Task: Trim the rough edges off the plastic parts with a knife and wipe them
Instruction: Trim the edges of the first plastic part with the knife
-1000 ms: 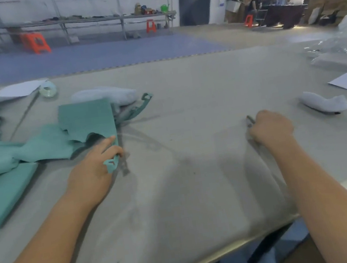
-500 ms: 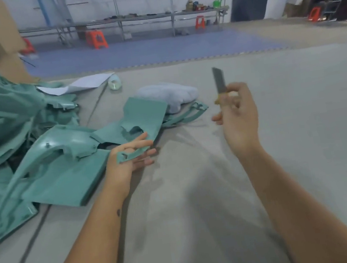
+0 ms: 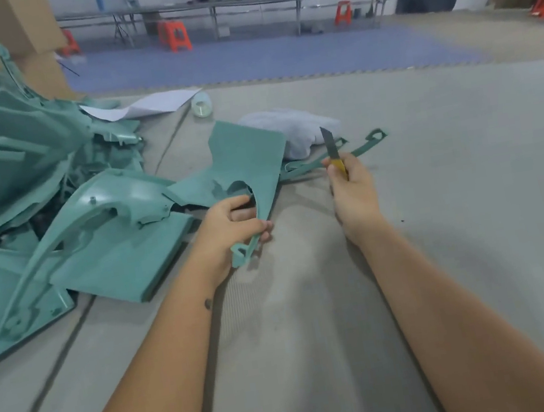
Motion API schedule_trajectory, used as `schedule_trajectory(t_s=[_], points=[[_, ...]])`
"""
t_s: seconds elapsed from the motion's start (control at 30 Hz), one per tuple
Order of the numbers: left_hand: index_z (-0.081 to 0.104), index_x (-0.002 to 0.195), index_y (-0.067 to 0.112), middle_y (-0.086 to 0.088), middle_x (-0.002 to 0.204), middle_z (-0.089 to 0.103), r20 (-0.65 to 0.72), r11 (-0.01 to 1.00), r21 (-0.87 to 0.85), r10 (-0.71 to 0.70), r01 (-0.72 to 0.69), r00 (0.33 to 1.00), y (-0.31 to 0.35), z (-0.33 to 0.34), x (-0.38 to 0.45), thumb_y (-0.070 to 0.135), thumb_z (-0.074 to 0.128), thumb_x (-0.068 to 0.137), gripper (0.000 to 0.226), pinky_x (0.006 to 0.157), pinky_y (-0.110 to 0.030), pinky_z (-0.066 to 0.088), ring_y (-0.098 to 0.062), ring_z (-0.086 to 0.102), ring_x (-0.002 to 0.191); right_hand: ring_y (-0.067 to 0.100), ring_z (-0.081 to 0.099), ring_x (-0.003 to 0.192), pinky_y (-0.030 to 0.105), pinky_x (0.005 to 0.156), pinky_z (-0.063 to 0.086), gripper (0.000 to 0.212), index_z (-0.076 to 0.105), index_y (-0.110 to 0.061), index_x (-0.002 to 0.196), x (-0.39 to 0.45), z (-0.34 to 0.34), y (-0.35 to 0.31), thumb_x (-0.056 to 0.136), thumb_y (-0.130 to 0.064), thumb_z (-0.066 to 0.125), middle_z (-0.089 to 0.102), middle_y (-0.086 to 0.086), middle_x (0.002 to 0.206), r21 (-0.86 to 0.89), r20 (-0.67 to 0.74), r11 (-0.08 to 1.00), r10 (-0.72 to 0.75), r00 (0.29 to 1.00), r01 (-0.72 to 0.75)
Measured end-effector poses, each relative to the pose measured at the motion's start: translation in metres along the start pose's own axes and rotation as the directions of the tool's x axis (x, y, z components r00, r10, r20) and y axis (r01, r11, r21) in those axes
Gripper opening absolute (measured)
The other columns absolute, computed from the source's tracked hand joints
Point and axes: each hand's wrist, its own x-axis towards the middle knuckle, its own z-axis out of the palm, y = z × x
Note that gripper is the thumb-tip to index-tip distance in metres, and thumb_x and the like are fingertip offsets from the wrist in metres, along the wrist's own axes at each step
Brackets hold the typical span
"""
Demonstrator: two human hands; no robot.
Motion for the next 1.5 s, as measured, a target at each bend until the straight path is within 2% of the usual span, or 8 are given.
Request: schedule_trajectory(t_s=[0.2, 0.3, 0.4, 0.53, 0.83, 1.0, 1.17, 1.5], points=[[0.067, 0.096, 0.019, -0.007, 0.091, 0.074, 0.092, 1.000, 0.003, 0.024, -0.024, 0.995, 0.006, -0.004, -0.008, -0.017, 0.060, 0.083, 0.039, 0.066, -0.024, 0.057, -0.019, 0.067, 0.077, 0.007, 0.048, 0.049, 0.021, 0.047, 0.044, 0.024, 0.059, -0.028, 0.087, -0.027, -0.002, -0.010, 0.100, -0.017, 0.042, 0.057, -0.008, 0.060, 0.095, 0.073, 0.995, 0.028, 0.997, -0.035], [0.061, 0.113, 0.001, -0.008, 0.080, 0.066, 0.162, 0.997, 0.058, 0.048, -0.059, 0.986, 0.007, 0.002, -0.016, -0.016, 0.054, 0.087, 0.032, 0.061, -0.017, 0.054, -0.008, 0.062, 0.063, 0.009, 0.040, 0.052, 0.022, 0.050, 0.035, 0.023, 0.061, -0.028, 0.089, -0.042, -0.007, -0.012, 0.096, -0.033, 0.040, 0.049, -0.007, 0.063, 0.102, 0.168, 0.994, 0.017, 0.986, -0.035], [0.055, 0.117, 0.002, -0.006, 0.071, 0.054, 0.126, 0.993, -0.106, -0.030, 0.043, 0.992, 0.005, 0.010, -0.020, -0.006, 0.047, 0.096, 0.024, 0.050, -0.017, 0.049, -0.010, 0.057, 0.054, 0.010, 0.034, 0.057, 0.024, 0.054, 0.031, 0.041, 0.065, -0.027, 0.095, -0.049, -0.013, -0.016, 0.096, -0.050, 0.031, 0.043, -0.004, 0.070, 0.154, 0.237, 0.979, 0.093, 0.967, -0.132], [0.058, 0.100, 0.007, -0.005, 0.064, 0.051, 0.019, 0.989, -0.108, -0.098, 0.100, 0.995, 0.005, 0.015, -0.020, 0.015, 0.047, 0.101, 0.014, 0.042, -0.020, 0.045, -0.014, 0.051, 0.048, 0.002, 0.042, 0.064, 0.022, 0.063, 0.031, 0.035, 0.068, -0.030, 0.090, -0.054, -0.018, -0.019, 0.104, -0.036, 0.036, 0.047, -0.017, 0.069, 0.008, 0.241, 0.998, 0.051, 0.969, -0.055], [0.057, 0.086, 0.002, -0.007, 0.062, 0.059, 0.073, 0.989, 0.048, -0.144, 0.140, 0.987, 0.004, 0.017, -0.015, 0.009, 0.048, 0.099, 0.018, 0.041, -0.020, 0.046, -0.013, 0.057, 0.043, -0.008, 0.049, 0.059, 0.016, 0.058, 0.033, 0.022, 0.066, -0.027, 0.093, -0.049, -0.023, -0.023, 0.102, -0.031, 0.046, 0.052, -0.030, 0.053, 0.060, 0.306, 0.995, 0.056, 0.950, -0.078], [0.047, 0.078, 0.008, -0.004, 0.053, 0.051, 0.054, 0.986, 0.037, -0.163, 0.162, 0.985, 0.004, 0.019, -0.016, 0.019, 0.042, 0.103, 0.028, 0.036, -0.019, 0.034, -0.013, 0.042, 0.037, 0.005, 0.041, 0.053, 0.014, 0.054, 0.035, 0.018, 0.066, -0.023, 0.087, -0.053, -0.021, -0.021, 0.099, -0.026, 0.053, 0.055, -0.010, 0.063, 0.110, 0.443, 0.993, -0.013, 0.897, -0.040], [0.047, 0.072, 0.009, -0.002, 0.050, 0.052, 0.051, 0.992, 0.064, -0.114, 0.111, 0.992, 0.001, 0.018, -0.013, 0.031, 0.047, 0.101, 0.036, 0.035, -0.019, 0.034, -0.013, 0.042, 0.035, 0.004, 0.036, 0.051, 0.010, 0.049, 0.032, 0.025, 0.068, -0.030, 0.073, -0.055, -0.020, -0.024, 0.087, -0.042, 0.050, 0.047, -0.012, 0.057, 0.137, 0.508, 0.987, -0.002, 0.861, -0.078], [0.050, 0.064, 0.010, -0.003, 0.043, 0.048, -0.012, 0.997, 0.010, -0.083, 0.083, 0.997, -0.005, 0.011, -0.009, 0.037, 0.043, 0.101, 0.046, 0.034, -0.014, 0.028, -0.014, 0.038, 0.031, 0.003, 0.039, 0.058, 0.014, 0.056, 0.032, 0.026, 0.055, -0.021, 0.069, -0.060, -0.012, -0.026, 0.092, -0.034, 0.051, 0.047, -0.001, 0.068, 0.103, 0.573, 0.995, -0.069, 0.817, 0.011]])
